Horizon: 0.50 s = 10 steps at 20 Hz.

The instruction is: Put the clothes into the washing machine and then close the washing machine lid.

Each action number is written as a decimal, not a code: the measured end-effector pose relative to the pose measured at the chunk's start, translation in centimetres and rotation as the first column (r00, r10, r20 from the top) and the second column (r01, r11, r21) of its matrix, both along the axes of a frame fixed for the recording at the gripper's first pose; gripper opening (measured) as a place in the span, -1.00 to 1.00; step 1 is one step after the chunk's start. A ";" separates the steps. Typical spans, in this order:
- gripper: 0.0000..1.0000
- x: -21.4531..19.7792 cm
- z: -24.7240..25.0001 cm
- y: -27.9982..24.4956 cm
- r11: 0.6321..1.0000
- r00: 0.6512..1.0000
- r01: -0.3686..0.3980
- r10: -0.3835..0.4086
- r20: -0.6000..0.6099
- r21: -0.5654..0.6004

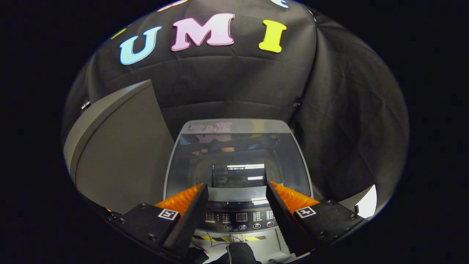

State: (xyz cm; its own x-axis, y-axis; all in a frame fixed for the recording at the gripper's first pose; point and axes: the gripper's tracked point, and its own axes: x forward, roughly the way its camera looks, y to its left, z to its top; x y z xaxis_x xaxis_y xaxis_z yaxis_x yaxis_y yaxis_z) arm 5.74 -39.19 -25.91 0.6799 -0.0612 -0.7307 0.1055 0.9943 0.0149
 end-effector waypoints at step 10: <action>0.99 6.7 10.7 0.1 0.997 0.955 0.032 -0.049 0.294 0.063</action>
State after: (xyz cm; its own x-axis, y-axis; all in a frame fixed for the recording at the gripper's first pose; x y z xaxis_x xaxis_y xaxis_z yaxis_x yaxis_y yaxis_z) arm 12.47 -39.07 -15.24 0.8634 -0.0570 -0.5012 0.1279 0.9859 0.1082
